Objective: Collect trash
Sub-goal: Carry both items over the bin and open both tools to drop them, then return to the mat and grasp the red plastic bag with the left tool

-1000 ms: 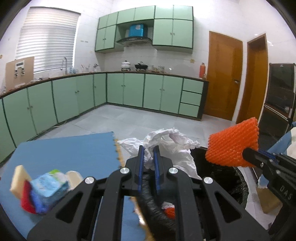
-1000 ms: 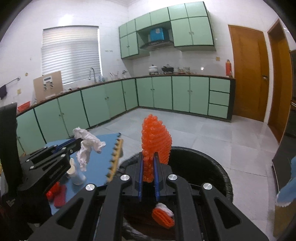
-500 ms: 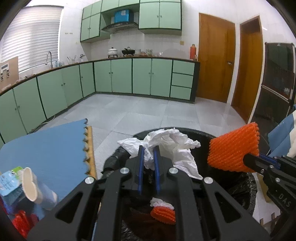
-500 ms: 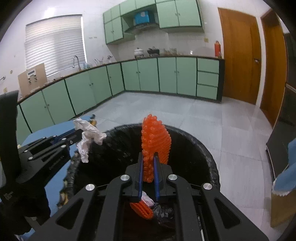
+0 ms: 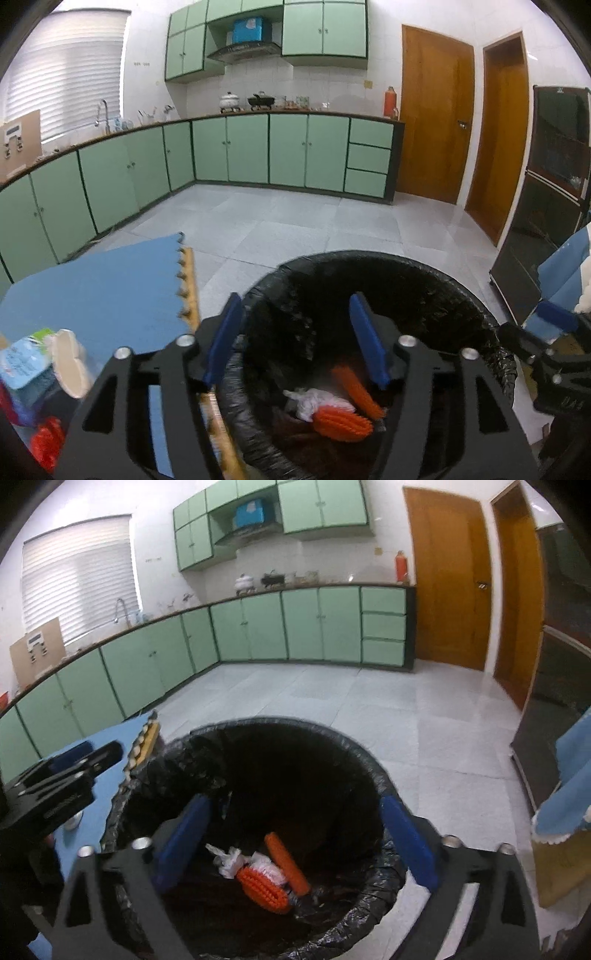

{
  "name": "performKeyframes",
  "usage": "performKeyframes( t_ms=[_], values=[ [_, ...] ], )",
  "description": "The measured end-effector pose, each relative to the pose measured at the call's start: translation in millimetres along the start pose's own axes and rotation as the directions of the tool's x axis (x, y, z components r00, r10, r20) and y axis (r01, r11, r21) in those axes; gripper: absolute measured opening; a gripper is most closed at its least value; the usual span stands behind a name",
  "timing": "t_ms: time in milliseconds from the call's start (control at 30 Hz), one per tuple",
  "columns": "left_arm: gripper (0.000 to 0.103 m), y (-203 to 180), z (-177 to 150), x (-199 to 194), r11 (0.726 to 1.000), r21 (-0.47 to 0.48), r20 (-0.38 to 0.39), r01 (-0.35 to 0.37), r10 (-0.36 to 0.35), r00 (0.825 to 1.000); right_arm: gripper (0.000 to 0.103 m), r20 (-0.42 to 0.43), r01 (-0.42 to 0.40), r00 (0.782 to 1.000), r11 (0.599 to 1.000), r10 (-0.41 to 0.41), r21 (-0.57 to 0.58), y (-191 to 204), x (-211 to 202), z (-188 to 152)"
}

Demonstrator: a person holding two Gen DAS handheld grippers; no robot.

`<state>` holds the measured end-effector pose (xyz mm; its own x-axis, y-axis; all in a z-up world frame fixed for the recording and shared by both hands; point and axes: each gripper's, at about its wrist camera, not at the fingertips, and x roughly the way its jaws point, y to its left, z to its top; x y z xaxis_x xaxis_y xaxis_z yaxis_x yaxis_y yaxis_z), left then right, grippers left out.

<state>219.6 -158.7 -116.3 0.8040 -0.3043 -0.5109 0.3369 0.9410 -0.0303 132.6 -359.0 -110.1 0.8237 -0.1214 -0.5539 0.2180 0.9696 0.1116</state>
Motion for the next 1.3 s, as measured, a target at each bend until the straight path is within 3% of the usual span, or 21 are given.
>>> performKeyframes(
  t_ms=[133,300,533,767,967,1300],
  values=[
    [0.072,21,3,-27,0.999,-0.015,0.034,-0.029,0.03,0.999,0.097,0.056,0.013,0.998,1.0,-0.012,-0.021,17,-20,6],
    [0.074,54,0,-70,0.994,-0.064,0.072,-0.088,0.093,0.993,0.097,0.104,-0.048,0.993,0.998,0.052,-0.044,47,-41,11],
    [0.076,103,-15,-123,0.979,-0.084,0.088,-0.188,0.195,0.977,0.097,0.092,-0.153,0.983,0.985,0.161,-0.082,106,-56,2],
    [0.076,156,-48,-161,0.944,-0.111,0.053,-0.31,0.317,0.947,0.097,0.079,-0.227,0.967,0.962,0.241,-0.153,166,-62,-17],
    [0.075,184,-76,-175,0.922,-0.124,-0.003,-0.367,0.369,0.929,0.097,0.046,-0.289,0.953,0.941,0.301,-0.178,197,-59,-39],
    [0.071,197,-114,-164,0.914,-0.151,-0.087,-0.377,0.367,0.926,0.096,-0.006,-0.315,0.947,0.927,0.321,-0.202,224,-53,-66]
  ],
)
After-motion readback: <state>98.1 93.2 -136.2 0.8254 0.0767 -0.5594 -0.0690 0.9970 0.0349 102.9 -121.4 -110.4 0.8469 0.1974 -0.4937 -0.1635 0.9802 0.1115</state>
